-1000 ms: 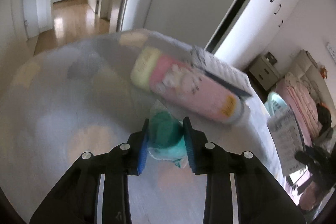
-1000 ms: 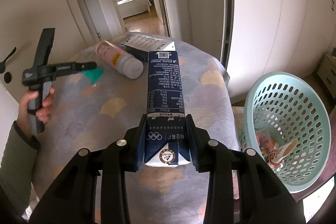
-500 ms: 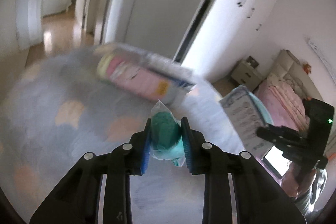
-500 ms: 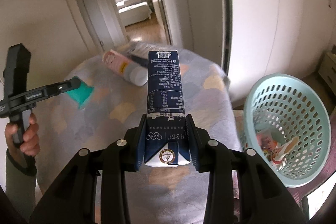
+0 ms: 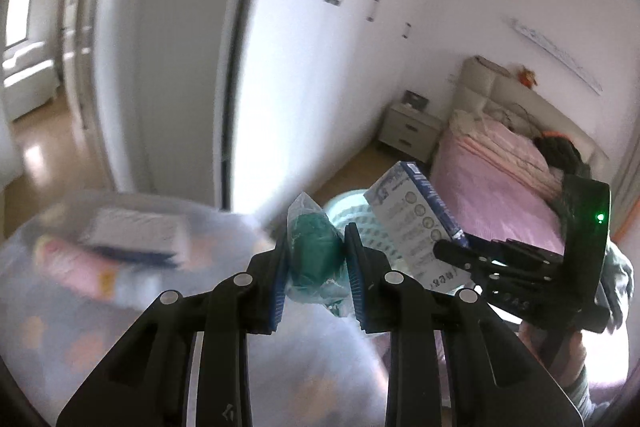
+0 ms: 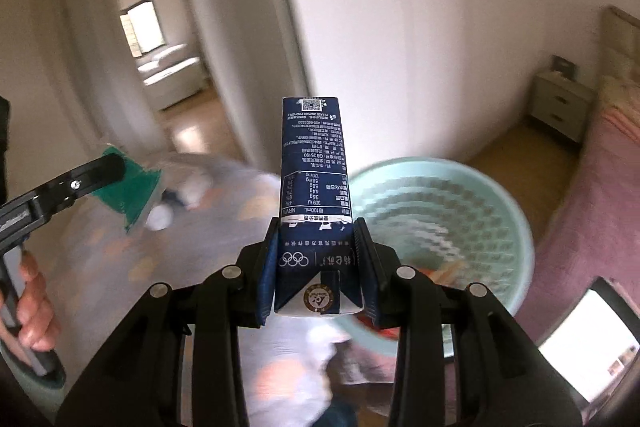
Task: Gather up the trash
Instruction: 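Carry green packet and milk carton to the teal basket and release both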
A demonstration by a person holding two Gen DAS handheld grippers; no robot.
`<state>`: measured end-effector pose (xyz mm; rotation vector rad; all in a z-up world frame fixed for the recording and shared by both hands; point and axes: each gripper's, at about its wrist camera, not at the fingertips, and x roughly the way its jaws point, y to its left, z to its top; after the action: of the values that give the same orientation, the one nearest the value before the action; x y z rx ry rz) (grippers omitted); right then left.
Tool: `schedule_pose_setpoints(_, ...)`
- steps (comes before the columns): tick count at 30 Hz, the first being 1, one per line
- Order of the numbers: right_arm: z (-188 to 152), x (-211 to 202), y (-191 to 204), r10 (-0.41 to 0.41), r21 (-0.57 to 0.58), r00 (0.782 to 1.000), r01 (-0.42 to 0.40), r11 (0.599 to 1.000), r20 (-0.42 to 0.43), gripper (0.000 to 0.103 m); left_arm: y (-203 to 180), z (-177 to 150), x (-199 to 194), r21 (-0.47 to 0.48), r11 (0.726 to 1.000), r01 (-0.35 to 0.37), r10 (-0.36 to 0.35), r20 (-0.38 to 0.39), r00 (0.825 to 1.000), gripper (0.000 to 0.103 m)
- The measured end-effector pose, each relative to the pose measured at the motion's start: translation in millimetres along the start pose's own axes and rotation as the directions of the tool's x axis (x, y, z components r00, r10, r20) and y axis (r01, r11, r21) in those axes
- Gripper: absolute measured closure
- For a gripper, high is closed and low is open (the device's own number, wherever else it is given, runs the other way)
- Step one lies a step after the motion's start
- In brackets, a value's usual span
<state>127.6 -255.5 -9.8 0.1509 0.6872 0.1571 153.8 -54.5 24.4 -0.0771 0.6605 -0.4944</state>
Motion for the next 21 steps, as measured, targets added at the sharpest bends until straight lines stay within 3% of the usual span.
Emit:
schedule_pose_setpoints(4,4.0,12.6,-42.6,-0.116,0.074,0.992,0.119,0.990,-0.044,0.070,-27.8,8.8,53.1,0.020,1.000,0.024,-0.023,-0.050,0.998,0.078)
schedule_pose_setpoints(9,-2.4,33.7,-82.4,-0.137,0.160,0.984,0.154,0.975,-0.109,0.070,-42.4,4.2,119.7,-0.003,0.998,0.058,-0.058,-0.151,0.987,0.078)
schedule_pose_setpoints(14,-10.4,47.0,-99.2,-0.142,0.191,0.979,0.169,0.967,-0.144,0.070,-48.7,-8.5,163.4,-0.001,0.999,0.045,-0.044,-0.224,0.974,0.077)
schedule_pose_setpoints(15,-9.9,47.6,-104.0,-0.141,0.196,0.979,0.169,0.966,-0.147,0.070,-49.1,-9.3,170.3,-0.001,0.999,0.041,-0.040,-0.233,0.972,0.075)
schedule_pose_setpoints(17,-7.9,51.2,-107.2,-0.140,0.203,0.979,0.169,0.964,-0.151,0.070,-48.3,-10.7,178.3,-0.003,0.999,0.033,-0.033,-0.246,0.969,0.060)
schedule_pose_setpoints(21,-5.5,60.2,-106.2,-0.126,0.210,0.980,0.157,0.965,-0.155,0.070,-44.8,-11.4,172.8,-0.005,1.000,0.027,-0.028,-0.230,0.973,0.045)
